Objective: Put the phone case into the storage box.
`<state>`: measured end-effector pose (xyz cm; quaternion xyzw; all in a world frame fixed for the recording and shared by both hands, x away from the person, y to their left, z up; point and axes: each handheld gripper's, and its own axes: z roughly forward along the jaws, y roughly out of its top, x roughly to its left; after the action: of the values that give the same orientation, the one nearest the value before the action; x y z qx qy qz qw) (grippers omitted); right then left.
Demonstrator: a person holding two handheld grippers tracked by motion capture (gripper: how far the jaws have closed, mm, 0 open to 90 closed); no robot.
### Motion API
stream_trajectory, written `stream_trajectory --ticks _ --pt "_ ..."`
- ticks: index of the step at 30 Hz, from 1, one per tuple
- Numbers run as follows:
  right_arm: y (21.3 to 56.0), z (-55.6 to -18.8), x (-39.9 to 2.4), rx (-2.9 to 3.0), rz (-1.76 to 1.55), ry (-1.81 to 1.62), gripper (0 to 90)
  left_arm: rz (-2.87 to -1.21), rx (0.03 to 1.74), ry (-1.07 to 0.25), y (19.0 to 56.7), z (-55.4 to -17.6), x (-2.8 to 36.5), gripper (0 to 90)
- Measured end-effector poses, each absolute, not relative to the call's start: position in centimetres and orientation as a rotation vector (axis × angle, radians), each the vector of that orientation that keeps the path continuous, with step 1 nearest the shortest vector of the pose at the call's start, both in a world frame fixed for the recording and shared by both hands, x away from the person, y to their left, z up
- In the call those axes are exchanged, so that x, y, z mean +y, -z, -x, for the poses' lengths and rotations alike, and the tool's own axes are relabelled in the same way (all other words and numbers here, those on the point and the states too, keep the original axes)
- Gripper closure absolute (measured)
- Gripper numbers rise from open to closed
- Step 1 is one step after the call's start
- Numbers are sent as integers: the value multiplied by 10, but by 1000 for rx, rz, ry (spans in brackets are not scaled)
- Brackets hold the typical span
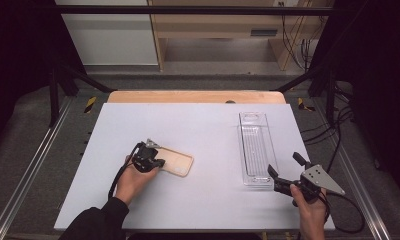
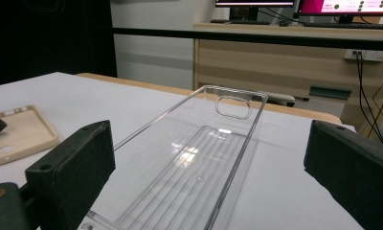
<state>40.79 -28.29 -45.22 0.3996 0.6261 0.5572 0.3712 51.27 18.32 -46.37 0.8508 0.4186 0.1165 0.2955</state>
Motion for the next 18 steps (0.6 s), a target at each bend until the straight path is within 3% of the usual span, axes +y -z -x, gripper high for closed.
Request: stream_trajectory --ticks 18 --pt "452 -405 -280 1621 -1015 -1405 34 -2296 1024 -196 464 -440 219 900"
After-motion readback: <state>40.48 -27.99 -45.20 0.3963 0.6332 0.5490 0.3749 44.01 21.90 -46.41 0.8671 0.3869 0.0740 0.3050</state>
